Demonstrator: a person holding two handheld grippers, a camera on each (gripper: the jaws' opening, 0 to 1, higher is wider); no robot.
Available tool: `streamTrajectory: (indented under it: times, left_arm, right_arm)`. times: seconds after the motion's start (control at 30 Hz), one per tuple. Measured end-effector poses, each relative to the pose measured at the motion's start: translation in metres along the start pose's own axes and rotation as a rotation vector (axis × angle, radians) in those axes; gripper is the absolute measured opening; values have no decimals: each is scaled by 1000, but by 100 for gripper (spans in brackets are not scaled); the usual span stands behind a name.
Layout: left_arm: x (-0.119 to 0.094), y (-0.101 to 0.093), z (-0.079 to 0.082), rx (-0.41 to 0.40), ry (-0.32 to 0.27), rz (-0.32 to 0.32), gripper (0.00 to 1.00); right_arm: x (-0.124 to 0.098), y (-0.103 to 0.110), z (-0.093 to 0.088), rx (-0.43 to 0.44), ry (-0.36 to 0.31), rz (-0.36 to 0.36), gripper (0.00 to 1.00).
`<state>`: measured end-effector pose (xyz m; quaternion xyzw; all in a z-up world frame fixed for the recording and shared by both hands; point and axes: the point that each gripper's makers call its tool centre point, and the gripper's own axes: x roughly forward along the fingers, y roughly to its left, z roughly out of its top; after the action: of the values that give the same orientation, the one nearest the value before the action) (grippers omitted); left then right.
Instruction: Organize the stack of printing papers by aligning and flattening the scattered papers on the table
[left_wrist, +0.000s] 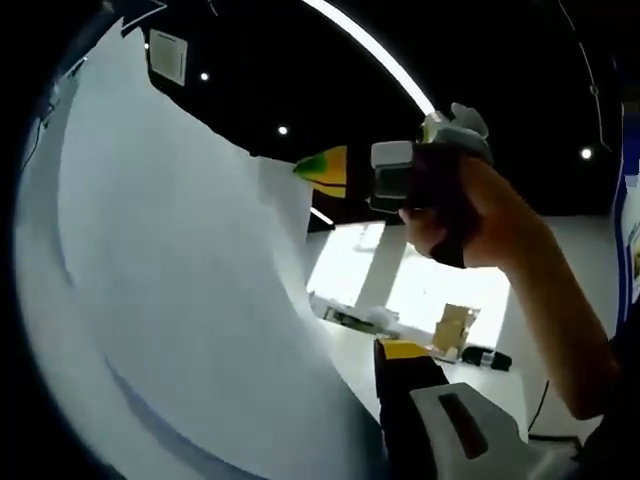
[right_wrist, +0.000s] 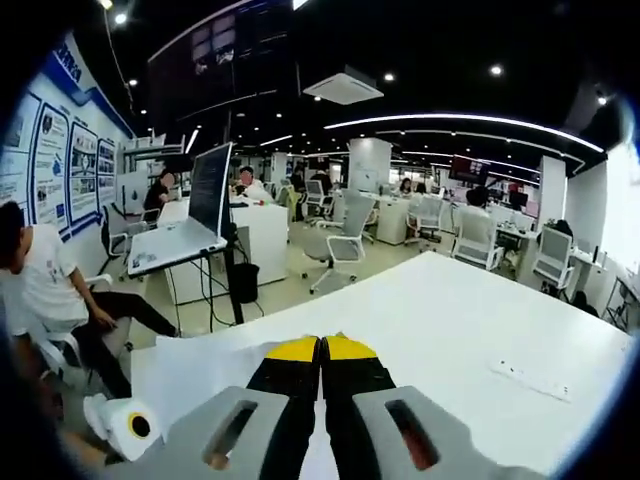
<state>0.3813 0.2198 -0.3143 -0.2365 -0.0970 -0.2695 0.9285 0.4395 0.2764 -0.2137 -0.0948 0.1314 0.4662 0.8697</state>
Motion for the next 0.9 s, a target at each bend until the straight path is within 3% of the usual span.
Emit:
streamTrajectory:
  times: [0.57, 0.9]
  left_arm:
    - [0, 0, 0, 20, 0, 3, 26]
    - [-1, 3, 1, 64, -3, 15, 14]
  right_arm:
    - [0, 7, -3, 9, 13, 34, 0]
    - [1, 0, -2, 19, 5, 38, 0]
